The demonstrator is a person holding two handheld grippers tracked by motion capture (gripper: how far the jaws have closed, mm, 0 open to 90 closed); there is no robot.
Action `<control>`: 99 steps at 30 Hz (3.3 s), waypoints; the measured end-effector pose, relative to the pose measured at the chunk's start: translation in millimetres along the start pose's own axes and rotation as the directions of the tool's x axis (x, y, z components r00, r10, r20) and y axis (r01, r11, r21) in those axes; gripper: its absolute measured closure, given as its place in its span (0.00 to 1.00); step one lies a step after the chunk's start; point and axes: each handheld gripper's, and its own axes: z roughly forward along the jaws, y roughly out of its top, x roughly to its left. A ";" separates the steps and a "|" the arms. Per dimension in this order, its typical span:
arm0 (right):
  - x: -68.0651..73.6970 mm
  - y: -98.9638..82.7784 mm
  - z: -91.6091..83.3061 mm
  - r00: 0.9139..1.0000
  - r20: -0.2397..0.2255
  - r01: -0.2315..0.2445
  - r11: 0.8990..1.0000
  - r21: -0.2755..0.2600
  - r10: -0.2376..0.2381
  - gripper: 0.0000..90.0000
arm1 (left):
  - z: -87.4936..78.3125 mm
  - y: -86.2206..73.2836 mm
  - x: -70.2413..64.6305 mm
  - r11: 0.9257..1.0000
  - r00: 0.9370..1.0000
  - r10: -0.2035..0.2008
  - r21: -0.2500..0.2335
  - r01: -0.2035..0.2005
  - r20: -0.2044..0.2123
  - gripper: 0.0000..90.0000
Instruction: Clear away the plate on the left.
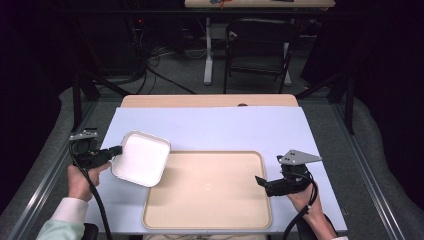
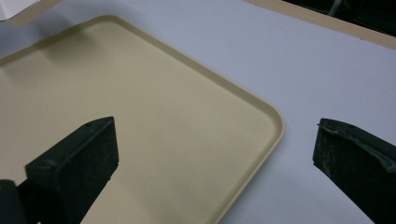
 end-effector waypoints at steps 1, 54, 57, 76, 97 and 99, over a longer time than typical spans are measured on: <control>2.3 2.7 4.3 1.000 -0.016 -0.001 1.000 0.010 0.002 0.00 | 2.2 1.3 -7.1 1.000 1.000 0.015 -0.001 -0.015 0.012 0.98; 66.0 50.2 81.3 0.978 -0.209 0.041 0.996 0.085 -0.023 0.15 | 51.1 9.9 -112.1 0.986 0.981 0.139 -0.108 -0.124 0.137 0.98; 68.0 50.6 85.5 0.979 -0.201 0.036 0.994 0.102 -0.015 0.18 | 52.6 9.4 -116.9 0.986 0.978 0.144 -0.108 -0.129 0.149 0.98; 61.4 52.5 81.8 0.985 -0.166 -0.030 0.998 0.057 0.039 0.63 | 55.0 4.8 -126.6 0.985 0.970 0.144 -0.122 -0.122 0.198 0.96; 44.9 50.2 68.7 0.991 -0.125 -0.042 0.999 0.026 0.045 0.80 | 62.9 -3.0 -138.4 0.983 0.951 0.178 -0.087 -0.160 0.254 0.94; 44.3 50.0 66.7 0.992 -0.122 -0.041 0.999 0.026 0.044 0.81 | 63.5 -4.2 -139.6 0.984 0.951 0.172 -0.085 -0.155 0.256 0.95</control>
